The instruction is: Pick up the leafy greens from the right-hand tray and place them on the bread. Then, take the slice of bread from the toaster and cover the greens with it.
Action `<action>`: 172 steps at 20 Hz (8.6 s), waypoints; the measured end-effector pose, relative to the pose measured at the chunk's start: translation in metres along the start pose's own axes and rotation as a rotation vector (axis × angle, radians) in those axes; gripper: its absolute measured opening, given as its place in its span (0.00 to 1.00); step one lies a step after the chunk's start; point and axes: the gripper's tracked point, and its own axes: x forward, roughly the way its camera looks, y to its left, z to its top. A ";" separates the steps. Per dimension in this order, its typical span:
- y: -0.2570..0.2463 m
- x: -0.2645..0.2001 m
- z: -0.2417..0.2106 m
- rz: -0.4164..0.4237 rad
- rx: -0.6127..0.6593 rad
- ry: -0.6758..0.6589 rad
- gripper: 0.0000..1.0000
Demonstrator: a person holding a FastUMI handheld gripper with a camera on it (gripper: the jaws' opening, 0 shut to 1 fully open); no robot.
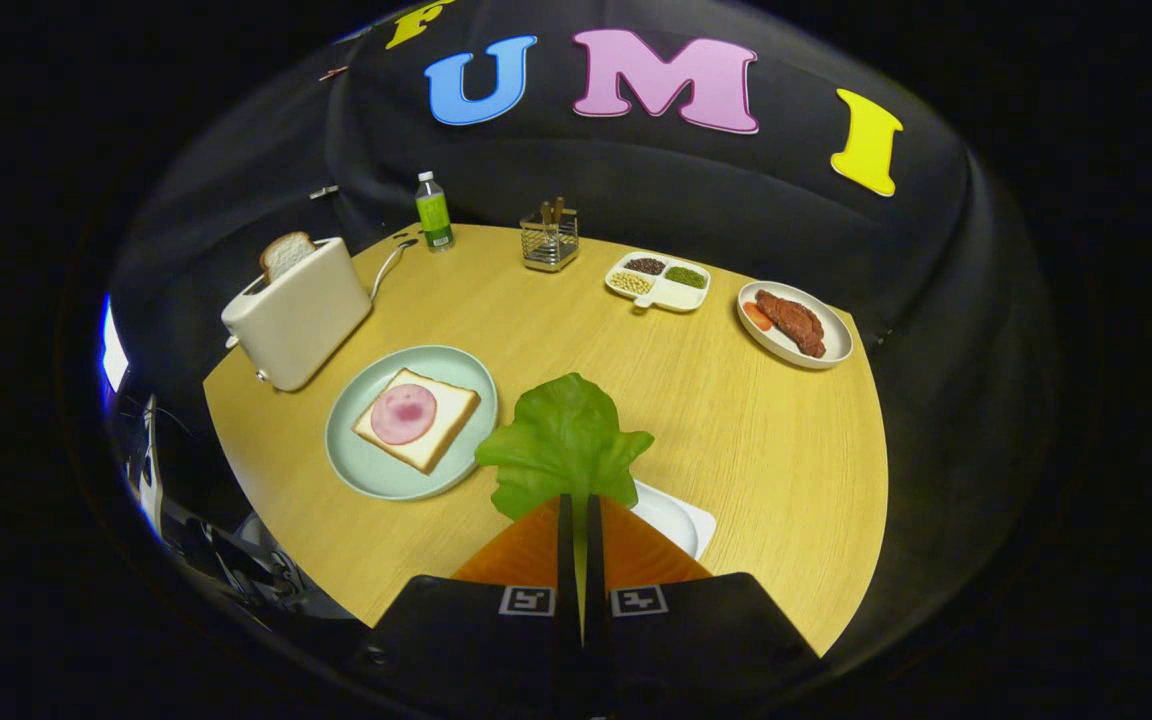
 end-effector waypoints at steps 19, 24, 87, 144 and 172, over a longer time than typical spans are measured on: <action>0.155 0.052 0.083 0.156 -0.070 -0.035 0.06; 0.170 0.079 0.079 0.147 -0.052 0.006 0.06; 0.403 0.180 0.228 0.050 -0.047 -0.090 0.17; 0.137 0.155 0.030 -0.124 0.370 -0.044 0.20; 0.088 0.016 0.142 -0.185 0.224 -0.315 0.99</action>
